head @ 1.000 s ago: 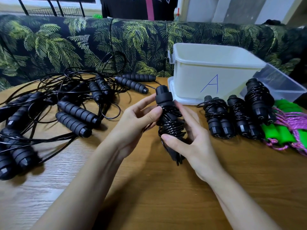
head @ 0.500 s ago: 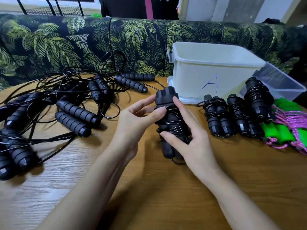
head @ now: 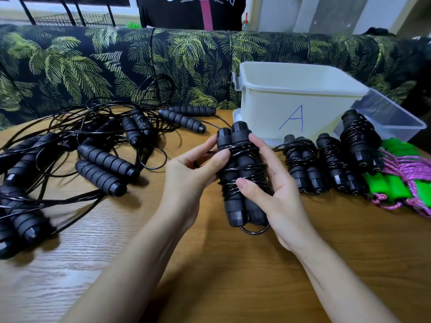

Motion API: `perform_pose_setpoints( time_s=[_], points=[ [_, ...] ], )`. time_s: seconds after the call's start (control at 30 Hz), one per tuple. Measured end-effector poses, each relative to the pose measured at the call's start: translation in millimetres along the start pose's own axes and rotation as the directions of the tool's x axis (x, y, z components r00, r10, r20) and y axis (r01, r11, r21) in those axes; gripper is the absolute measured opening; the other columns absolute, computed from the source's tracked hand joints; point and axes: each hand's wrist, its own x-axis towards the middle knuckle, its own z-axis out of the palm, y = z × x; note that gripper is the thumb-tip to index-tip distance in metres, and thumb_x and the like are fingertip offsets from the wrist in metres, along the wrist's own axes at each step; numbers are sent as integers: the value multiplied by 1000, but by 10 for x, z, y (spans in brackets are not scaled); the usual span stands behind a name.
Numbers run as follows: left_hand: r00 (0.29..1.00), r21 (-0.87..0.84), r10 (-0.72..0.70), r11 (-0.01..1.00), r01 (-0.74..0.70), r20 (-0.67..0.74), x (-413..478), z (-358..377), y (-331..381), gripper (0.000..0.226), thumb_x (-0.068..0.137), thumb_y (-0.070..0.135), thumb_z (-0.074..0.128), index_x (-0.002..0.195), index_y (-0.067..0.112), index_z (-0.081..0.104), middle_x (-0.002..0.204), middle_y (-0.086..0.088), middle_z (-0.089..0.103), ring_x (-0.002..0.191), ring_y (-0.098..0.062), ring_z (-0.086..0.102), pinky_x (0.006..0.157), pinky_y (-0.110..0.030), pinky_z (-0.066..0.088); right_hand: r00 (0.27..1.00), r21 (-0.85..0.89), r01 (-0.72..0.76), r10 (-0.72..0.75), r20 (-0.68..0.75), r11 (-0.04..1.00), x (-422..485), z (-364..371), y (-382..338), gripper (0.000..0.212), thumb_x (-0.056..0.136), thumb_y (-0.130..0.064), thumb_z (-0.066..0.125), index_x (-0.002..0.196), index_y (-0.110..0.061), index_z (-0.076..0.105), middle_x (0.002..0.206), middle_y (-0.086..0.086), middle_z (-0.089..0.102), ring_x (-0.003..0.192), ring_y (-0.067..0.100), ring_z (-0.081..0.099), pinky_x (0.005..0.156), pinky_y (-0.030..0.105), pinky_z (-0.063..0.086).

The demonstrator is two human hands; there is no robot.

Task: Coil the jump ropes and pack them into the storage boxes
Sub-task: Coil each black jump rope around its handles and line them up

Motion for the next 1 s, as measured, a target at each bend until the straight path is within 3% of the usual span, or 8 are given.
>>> perform_pose_setpoints(
  time_s=[0.2, 0.3, 0.47, 0.6, 0.7, 0.8, 0.9, 1.0],
  points=[
    [991, 104, 50, 994, -37, -127, 1, 17, -136, 31, 77, 8, 77, 101, 25, 69, 90, 2, 77, 85, -6, 70, 83, -25, 58, 998, -510, 66, -66, 17, 858, -8, 71, 139, 57, 96, -27, 50, 146, -45, 32, 158, -10, 24, 145, -1, 21, 112, 11, 19],
    [989, 171, 114, 981, -97, -97, -23, 43, -201, 34, 78, 8, 79, 106, 24, 68, 94, 4, 77, 87, -3, 69, 78, -20, 55, 1000, -736, -2, -6, -8, 677, -52, 171, 139, 73, 90, -46, 55, 151, -52, 15, 159, -16, 11, 145, 6, 24, 93, 26, 40],
    [955, 502, 175, 820, -275, 238, -6, 6, -232, 42, 76, 34, 78, 110, 53, 60, 94, 33, 69, 93, 12, 62, 85, -15, 50, 982, -830, -81, -97, -160, 551, -33, 67, 184, 84, 72, -43, 73, 145, -34, 34, 153, -8, 30, 125, 24, 54, 76, 42, 56],
    [875, 666, 402, 578, -471, 270, 42, -56, -168, 33, 86, 44, 69, 108, 21, 76, 109, 16, 71, 93, 5, 64, 84, -16, 51, 977, -851, -19, -171, -127, 525, -9, 1, 188, 76, 69, -40, 79, 136, -32, 43, 149, -7, 41, 119, 25, 59, 74, 42, 58],
    [906, 603, 414, 703, -377, 84, 88, -127, -43, 27, 73, 51, 75, 70, 24, 75, 66, 13, 70, 58, -2, 61, 60, -18, 49, 974, -880, 78, -223, -32, 468, -29, 68, 153, 78, 66, -37, 82, 133, -30, 45, 148, -5, 44, 117, 24, 59, 67, 43, 60],
    [954, 504, 298, 830, -240, -37, 137, -217, 21, 40, 68, 49, 82, 56, 17, 62, 63, 1, 65, 61, -8, 54, 64, -24, 46, 966, -872, 147, -256, 26, 467, -38, 75, 122, 79, 67, -36, 81, 136, -31, 44, 149, -5, 43, 122, 21, 56, 66, 46, 60],
    [986, 358, 169, 921, -156, -5, 141, -219, 65, 44, 79, 40, 78, 57, 9, 54, 78, -12, 69, 74, -15, 61, 77, -39, 53, 950, -853, 241, -291, 111, 463, -55, 48, 94, 80, 69, -35, 82, 139, -30, 44, 150, -3, 43, 122, 21, 55, 66, 45, 60],
    [997, 209, 76, 975, -81, 28, 149, -212, 128, 44, 84, 30, 67, 73, -11, 56, 66, -9, 61, 64, -16, 59, 64, -27, 52, 926, -819, 338, -319, 202, 463, -69, 29, 63, 76, 74, -36, 76, 142, -27, 42, 152, -1, 41, 120, 23, 56, 68, 44, 60]
  ],
)
